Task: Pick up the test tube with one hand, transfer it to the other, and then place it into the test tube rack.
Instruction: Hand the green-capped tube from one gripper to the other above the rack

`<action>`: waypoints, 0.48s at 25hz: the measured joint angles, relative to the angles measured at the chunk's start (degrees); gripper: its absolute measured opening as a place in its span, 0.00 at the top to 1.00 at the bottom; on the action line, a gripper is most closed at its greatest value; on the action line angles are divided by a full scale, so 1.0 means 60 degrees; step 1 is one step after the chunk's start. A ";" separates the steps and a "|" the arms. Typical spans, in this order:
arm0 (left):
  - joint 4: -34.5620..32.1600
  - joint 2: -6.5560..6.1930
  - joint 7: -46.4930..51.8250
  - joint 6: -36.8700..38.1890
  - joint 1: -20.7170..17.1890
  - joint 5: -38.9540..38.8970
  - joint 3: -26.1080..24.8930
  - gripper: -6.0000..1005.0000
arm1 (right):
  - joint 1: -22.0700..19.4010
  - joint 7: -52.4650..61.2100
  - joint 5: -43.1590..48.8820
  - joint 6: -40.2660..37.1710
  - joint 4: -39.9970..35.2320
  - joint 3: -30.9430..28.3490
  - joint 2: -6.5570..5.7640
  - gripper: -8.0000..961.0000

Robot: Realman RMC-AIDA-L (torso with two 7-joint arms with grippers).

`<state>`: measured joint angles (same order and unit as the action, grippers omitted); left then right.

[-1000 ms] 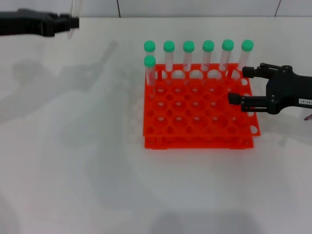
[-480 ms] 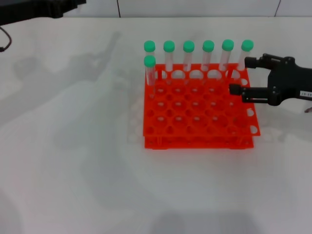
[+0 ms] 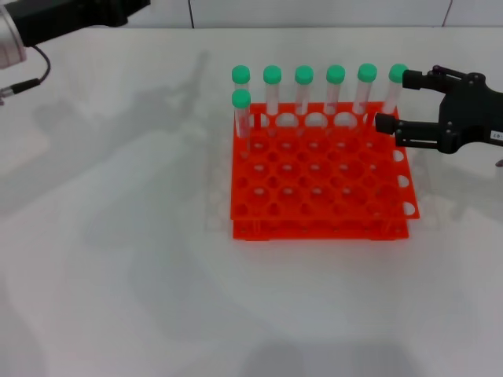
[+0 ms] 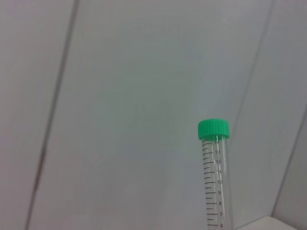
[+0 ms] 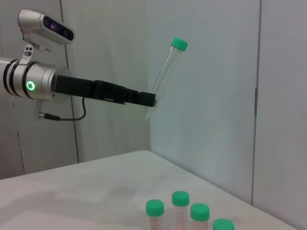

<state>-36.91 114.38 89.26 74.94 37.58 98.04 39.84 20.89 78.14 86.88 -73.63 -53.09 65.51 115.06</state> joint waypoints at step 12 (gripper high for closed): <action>0.0613 0.0339 -0.1373 0.0055 0.0576 -0.0023 0.0025 0.77 | 0.0005 -0.0015 -0.0002 -0.0013 -0.0020 -0.0006 0.0013 0.12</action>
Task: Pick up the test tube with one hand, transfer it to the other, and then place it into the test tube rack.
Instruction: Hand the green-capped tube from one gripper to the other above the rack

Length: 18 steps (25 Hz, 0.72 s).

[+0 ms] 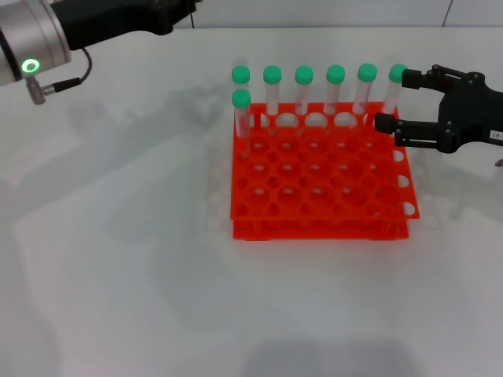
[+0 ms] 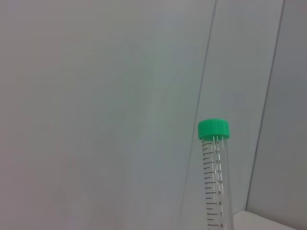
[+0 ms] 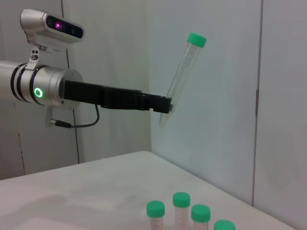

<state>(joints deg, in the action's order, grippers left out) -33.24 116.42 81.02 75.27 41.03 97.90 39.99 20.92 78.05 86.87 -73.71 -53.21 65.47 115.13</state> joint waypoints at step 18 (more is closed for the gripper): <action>0.0260 0.0061 -0.0449 0.0080 0.0251 0.0045 0.1312 0.76 | 0.0086 0.0000 -0.0006 0.0071 -0.0010 -0.0100 0.0006 0.12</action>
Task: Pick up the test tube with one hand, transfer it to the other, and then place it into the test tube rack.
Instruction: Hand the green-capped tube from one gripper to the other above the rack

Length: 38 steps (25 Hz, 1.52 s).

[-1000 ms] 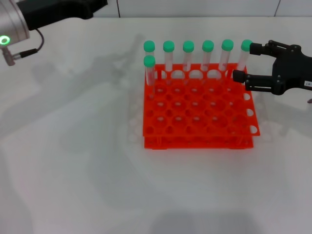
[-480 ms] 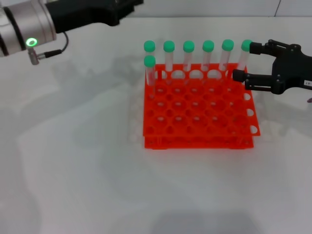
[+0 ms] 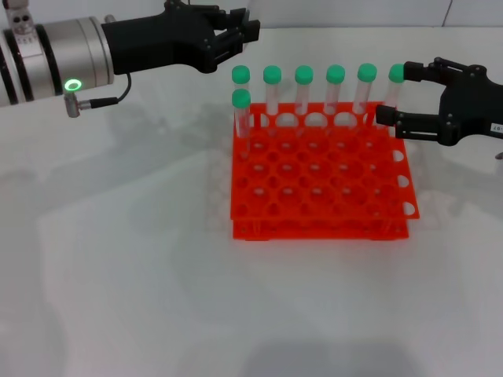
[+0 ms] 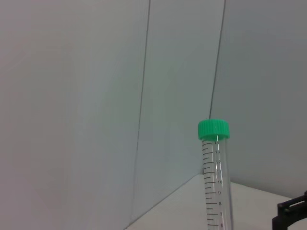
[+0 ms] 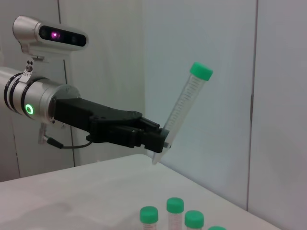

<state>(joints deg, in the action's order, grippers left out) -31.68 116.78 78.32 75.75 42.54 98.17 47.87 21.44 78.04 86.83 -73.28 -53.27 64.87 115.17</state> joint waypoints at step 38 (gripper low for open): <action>0.0102 0.0116 -0.0274 0.0584 -0.0164 0.0059 0.0508 0.74 | 0.0496 0.0092 -0.0117 -0.0042 -0.0148 -0.0144 0.0003 0.12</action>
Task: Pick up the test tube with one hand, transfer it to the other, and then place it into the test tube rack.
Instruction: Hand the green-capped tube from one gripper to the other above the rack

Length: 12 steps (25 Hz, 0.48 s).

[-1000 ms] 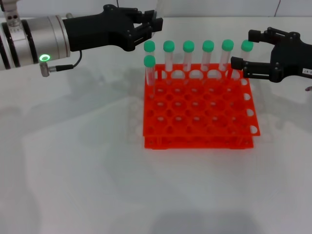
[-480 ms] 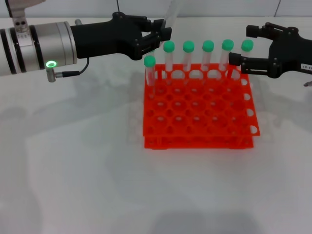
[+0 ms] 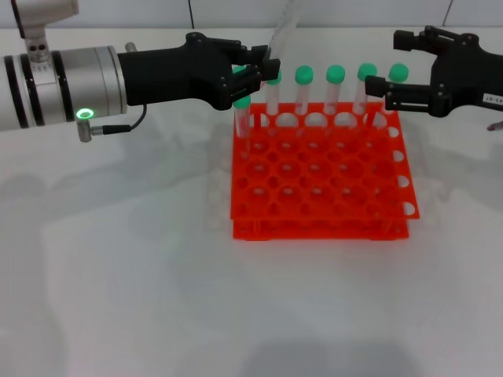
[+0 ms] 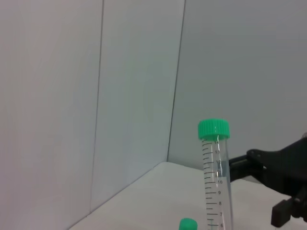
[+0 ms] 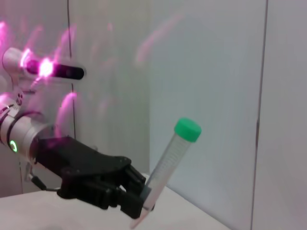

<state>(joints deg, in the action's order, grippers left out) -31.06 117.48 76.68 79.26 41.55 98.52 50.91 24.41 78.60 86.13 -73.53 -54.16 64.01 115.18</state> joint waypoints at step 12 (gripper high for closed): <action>0.0006 0.0004 0.0000 0.0094 -0.0036 0.0000 0.0011 0.74 | 0.0457 0.0026 -0.0296 -0.0054 -0.0142 0.0008 0.0006 0.12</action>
<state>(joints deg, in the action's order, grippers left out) -31.03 117.50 76.68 79.82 41.34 98.52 50.98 27.16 78.76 84.36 -73.86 -55.01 64.06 115.22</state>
